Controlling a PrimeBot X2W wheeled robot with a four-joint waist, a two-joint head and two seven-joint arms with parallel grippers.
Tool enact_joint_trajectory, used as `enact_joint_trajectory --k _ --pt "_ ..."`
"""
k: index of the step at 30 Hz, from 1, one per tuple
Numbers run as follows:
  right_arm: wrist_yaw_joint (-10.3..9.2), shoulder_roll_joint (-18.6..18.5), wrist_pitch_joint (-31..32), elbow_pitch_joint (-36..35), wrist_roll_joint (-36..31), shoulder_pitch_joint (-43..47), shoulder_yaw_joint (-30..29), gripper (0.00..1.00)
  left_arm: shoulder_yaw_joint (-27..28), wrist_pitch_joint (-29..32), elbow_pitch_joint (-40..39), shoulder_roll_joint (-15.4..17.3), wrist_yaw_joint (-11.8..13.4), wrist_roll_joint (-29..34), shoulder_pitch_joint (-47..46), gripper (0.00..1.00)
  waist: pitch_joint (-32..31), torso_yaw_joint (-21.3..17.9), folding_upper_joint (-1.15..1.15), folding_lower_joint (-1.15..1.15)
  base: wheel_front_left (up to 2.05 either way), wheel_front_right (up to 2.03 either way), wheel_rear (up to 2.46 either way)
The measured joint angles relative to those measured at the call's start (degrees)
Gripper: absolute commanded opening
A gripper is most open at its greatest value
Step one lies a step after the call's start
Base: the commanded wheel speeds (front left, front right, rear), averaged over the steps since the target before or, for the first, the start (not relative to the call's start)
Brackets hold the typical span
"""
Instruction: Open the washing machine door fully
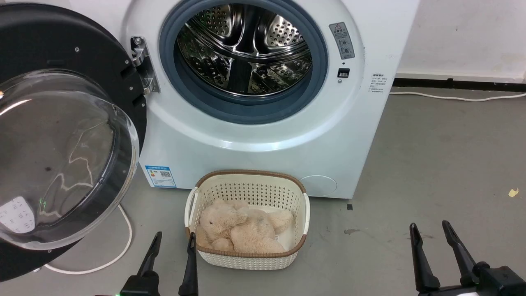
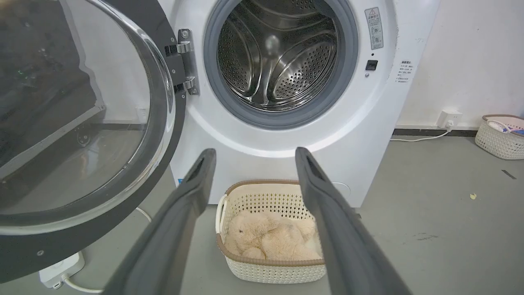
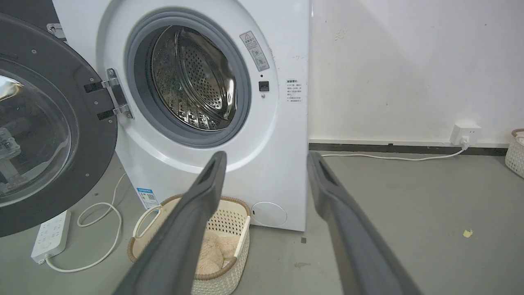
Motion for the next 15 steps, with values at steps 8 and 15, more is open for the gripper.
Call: enact_joint_trajectory --k 8,15 --pt "0.0 0.0 0.0 0.0 0.9 0.0 0.0 1.0 1.1 0.0 0.0 -0.7 -1.0 0.8 0.0 1.0 0.2 0.0 0.0 0.0 0.0 0.0 0.0" --pt "0.0 0.0 0.0 0.0 0.9 0.0 0.0 0.0 1.3 0.0 0.0 -0.8 -1.5 0.8 0.0 0.0 0.4 0.0 0.0 0.0 0.0 0.0 0.0"
